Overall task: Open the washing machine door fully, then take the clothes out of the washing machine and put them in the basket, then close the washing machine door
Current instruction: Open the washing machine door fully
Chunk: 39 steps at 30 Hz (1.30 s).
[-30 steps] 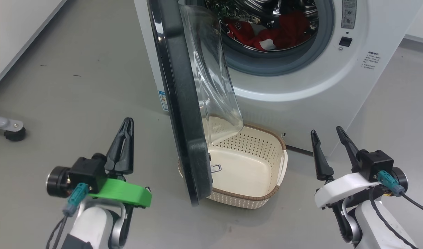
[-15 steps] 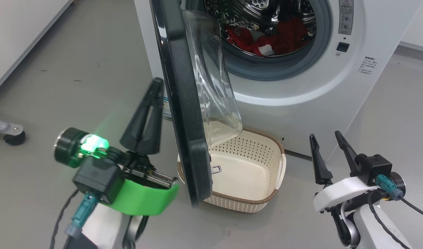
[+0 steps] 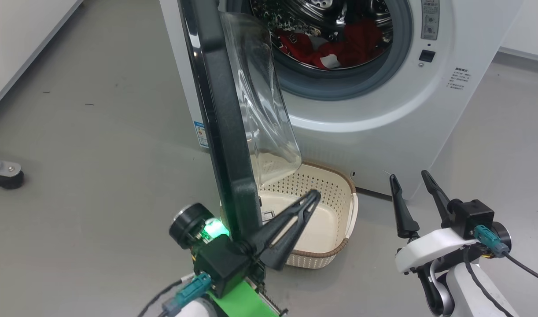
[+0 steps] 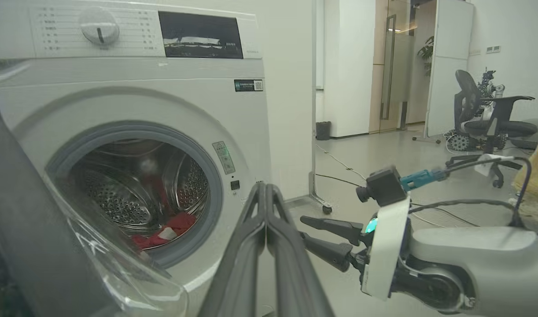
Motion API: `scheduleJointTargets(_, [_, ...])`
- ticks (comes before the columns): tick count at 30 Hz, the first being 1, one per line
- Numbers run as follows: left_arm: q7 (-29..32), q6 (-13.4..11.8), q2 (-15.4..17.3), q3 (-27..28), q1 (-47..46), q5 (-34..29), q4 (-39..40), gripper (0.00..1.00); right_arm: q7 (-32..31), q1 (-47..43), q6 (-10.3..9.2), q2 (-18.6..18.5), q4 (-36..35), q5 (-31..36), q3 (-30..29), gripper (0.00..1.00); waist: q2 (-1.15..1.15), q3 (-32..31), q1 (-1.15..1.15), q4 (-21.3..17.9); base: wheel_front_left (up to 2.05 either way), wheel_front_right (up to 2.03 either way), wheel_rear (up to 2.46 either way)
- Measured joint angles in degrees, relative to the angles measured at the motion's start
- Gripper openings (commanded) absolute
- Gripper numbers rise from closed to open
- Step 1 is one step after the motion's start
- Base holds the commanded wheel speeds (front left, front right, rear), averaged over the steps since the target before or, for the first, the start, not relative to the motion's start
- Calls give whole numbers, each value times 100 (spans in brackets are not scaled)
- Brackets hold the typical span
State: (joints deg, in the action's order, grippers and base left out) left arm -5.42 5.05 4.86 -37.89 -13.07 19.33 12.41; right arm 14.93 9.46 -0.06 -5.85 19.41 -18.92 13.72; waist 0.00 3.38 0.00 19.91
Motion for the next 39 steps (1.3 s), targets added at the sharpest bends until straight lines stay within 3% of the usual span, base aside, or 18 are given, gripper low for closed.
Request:
scheduleJointTargets(6, [526,11,1,-210,317,307,-298,0,0,-3,51,12,15,52,-63,100,0,41,0,-56,0,0,0])
scheduleJointTargets(13, [840,-107,22,-66,529,387,-675,0,0,-5,77,38,43,101,-122,100,0,81,0,-86,0,0,0])
scheduleJointTargets(26, [894,-371,54,288,538,420,-1010,0,0,-4,174,66,77,183,-229,100,0,150,0,-111,0,0,0])
scheduleJointTargets(39, [879,-433,-4,431,530,589,-1220,0,0,-4,245,131,109,237,-350,100,0,151,0,-104,0,0,0])
